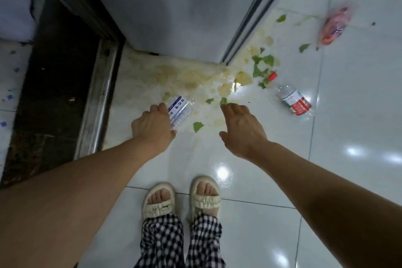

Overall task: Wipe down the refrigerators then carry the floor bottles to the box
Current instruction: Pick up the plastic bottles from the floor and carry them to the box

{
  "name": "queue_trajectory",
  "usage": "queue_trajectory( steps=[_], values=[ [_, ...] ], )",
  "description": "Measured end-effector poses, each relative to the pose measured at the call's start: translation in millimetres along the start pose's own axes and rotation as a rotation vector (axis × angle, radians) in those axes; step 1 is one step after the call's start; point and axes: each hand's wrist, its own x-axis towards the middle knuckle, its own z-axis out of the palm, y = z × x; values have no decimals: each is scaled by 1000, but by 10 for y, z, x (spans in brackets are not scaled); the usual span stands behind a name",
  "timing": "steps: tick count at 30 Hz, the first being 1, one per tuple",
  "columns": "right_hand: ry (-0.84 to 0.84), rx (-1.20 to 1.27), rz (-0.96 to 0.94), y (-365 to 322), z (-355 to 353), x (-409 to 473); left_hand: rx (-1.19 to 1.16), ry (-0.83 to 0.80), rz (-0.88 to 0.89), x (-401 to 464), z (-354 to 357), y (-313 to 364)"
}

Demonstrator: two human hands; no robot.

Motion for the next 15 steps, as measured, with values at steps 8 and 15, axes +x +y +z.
queue_trajectory(
  steps=[8, 15],
  values=[
    [56, 45, 205, 958, -536, -582, 67, -20, 159, -190, -482, 1062],
    [83, 79, 263, 2083, -605, -501, 130, -32, 147, -11, -489, 1934]
  ],
)
